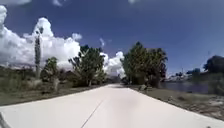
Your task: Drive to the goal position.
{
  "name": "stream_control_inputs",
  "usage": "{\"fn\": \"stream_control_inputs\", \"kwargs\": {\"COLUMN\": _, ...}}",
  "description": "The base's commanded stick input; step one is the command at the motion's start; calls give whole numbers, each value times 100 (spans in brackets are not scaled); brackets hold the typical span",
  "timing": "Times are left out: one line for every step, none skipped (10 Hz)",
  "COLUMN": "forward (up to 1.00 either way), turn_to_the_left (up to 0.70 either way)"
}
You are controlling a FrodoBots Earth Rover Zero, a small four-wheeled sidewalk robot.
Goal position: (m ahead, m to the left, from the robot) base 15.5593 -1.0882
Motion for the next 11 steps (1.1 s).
{"fn": "stream_control_inputs", "kwargs": {"forward": 85, "turn_to_the_left": 0}}
{"fn": "stream_control_inputs", "kwargs": {"forward": 85, "turn_to_the_left": 0}}
{"fn": "stream_control_inputs", "kwargs": {"forward": 85, "turn_to_the_left": 0}}
{"fn": "stream_control_inputs", "kwargs": {"forward": 85, "turn_to_the_left": 0}}
{"fn": "stream_control_inputs", "kwargs": {"forward": 85, "turn_to_the_left": 0}}
{"fn": "stream_control_inputs", "kwargs": {"forward": 85, "turn_to_the_left": 0}}
{"fn": "stream_control_inputs", "kwargs": {"forward": 85, "turn_to_the_left": 0}}
{"fn": "stream_control_inputs", "kwargs": {"forward": 85, "turn_to_the_left": 0}}
{"fn": "stream_control_inputs", "kwargs": {"forward": 85, "turn_to_the_left": 0}}
{"fn": "stream_control_inputs", "kwargs": {"forward": 85, "turn_to_the_left": 0}}
{"fn": "stream_control_inputs", "kwargs": {"forward": 85, "turn_to_the_left": 0}}
